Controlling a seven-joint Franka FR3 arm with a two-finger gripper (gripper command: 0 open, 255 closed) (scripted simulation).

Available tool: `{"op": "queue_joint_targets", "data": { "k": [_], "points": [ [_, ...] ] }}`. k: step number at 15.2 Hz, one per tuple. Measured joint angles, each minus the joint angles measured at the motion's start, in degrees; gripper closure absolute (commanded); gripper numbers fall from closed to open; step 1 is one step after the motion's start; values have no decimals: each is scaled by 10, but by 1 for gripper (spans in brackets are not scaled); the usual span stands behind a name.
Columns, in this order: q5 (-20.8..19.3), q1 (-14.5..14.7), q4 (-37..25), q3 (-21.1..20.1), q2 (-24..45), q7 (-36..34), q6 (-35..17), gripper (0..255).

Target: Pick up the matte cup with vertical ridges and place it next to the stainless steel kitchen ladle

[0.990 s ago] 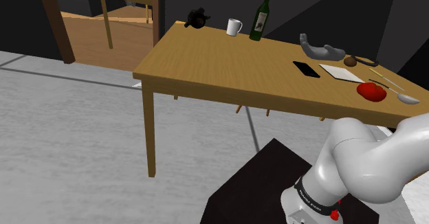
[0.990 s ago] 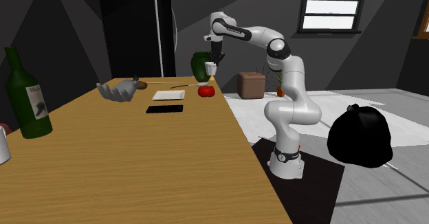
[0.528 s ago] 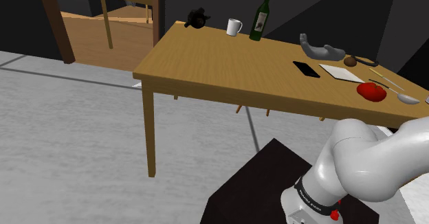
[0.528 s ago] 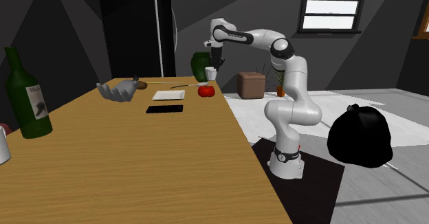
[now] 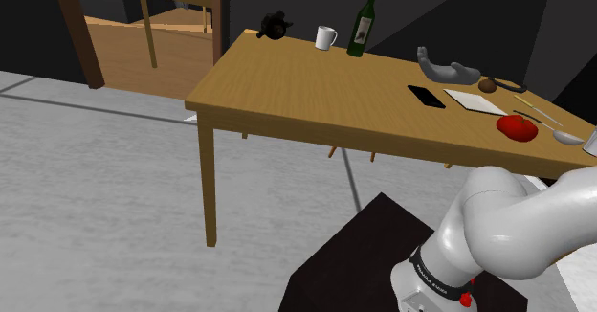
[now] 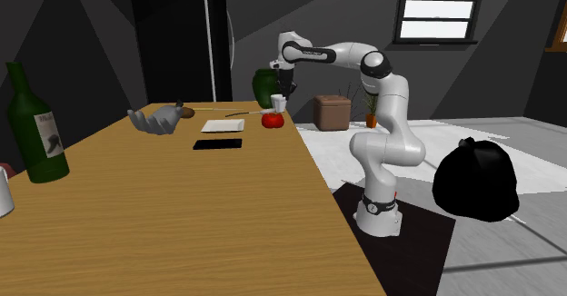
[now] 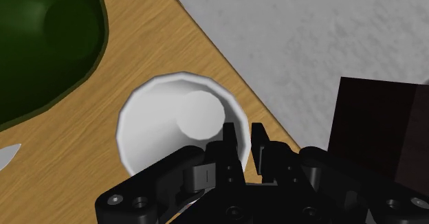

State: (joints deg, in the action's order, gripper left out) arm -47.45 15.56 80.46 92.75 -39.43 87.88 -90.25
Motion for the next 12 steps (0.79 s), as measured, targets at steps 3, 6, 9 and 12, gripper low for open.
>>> {"op": "queue_joint_targets", "data": {
  "k": [3,6,9,12],
  "points": [
    [0,-1,2,0,0,-1,-1,255],
    [0,-1,2,0,0,-1,-2,0],
    [0,-1,2,0,0,-1,-2,0],
    [2,5,-10,1,2,2,7,0]
  ]
}}
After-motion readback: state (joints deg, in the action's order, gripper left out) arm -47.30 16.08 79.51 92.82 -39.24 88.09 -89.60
